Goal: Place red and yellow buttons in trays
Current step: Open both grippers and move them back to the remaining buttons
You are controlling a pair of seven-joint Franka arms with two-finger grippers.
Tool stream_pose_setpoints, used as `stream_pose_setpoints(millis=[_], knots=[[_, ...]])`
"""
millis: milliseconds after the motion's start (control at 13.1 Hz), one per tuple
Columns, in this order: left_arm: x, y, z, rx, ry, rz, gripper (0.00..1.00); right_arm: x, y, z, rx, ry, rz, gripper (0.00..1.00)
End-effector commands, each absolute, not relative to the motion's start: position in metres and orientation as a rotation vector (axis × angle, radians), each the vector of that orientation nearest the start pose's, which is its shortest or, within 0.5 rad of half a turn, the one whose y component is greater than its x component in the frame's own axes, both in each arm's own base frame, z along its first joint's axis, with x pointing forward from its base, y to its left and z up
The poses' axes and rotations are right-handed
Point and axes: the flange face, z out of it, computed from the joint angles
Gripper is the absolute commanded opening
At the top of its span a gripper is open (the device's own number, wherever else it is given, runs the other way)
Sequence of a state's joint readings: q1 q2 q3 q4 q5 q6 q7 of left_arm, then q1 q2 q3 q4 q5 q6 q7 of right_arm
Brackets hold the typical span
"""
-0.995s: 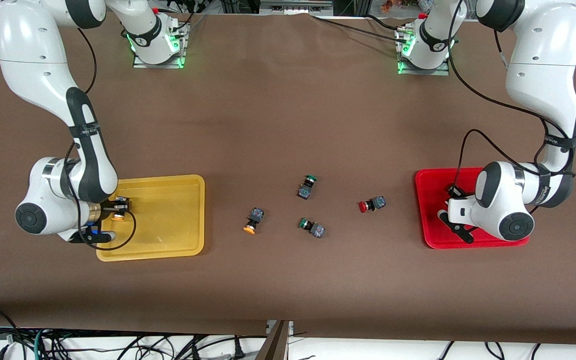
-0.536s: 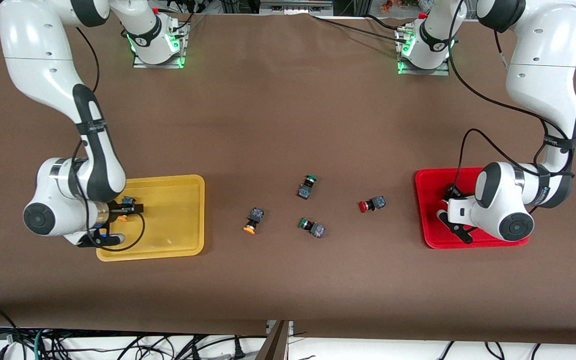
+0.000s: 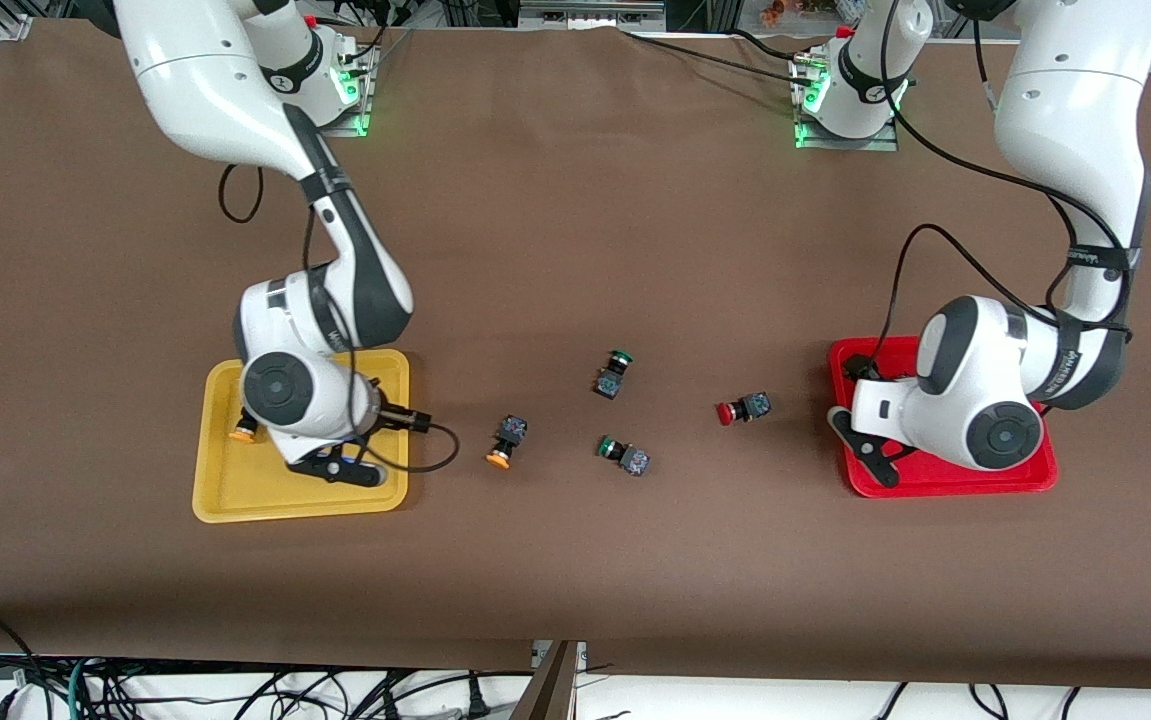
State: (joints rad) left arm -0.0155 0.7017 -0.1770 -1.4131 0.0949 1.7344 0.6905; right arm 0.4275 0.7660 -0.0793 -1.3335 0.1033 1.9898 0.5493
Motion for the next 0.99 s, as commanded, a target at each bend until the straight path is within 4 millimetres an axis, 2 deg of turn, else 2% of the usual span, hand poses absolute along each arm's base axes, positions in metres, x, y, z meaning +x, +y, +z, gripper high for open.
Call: stream_pose_setpoints(millis=[0,77,153,230,383,459,536,689,765,842,918], knots=[[0.667,-0.160,0.265,-2.892,1.449,0.543,1.00,0.670,0.312,0.260,-3.064,0.615,0.056,1.00],[0.662,-0.186,0.256,-2.896,1.461,0.495,1.00,0.664,0.332,0.251,-3.036,0.676,0.007,1.00],[0.655,-0.209,0.236,-2.874,1.496,0.458,1.00,0.658,0.353,0.237,-3.015,0.708,-0.036,1.00],[0.655,-0.224,0.210,-2.861,1.522,0.359,1.00,0.656,0.364,0.220,-2.974,0.752,-0.078,1.00],[0.642,-0.229,0.176,-2.859,1.536,0.335,1.00,0.647,0.381,0.201,-2.960,0.782,-0.091,1.00],[0.637,-0.228,0.168,-2.861,1.535,0.313,1.00,0.646,0.388,0.195,-2.933,0.797,-0.126,1.00],[0.638,-0.223,0.166,-2.866,1.527,0.299,1.00,0.646,0.390,0.188,-2.920,0.811,-0.140,1.00],[0.636,-0.226,0.162,-2.862,1.536,0.287,1.00,0.641,0.398,0.183,-2.916,0.812,-0.142,0.99],[0.636,-0.229,0.163,-2.855,1.545,0.285,1.00,0.639,0.401,0.181,-2.919,0.804,-0.142,0.96],[0.637,-0.229,0.165,-2.846,1.563,0.276,0.92,0.639,0.401,0.179,-2.923,0.781,-0.154,0.84],[0.637,-0.229,0.165,-2.848,1.558,0.279,0.65,0.639,0.401,0.179,-2.927,0.769,-0.155,0.82]])
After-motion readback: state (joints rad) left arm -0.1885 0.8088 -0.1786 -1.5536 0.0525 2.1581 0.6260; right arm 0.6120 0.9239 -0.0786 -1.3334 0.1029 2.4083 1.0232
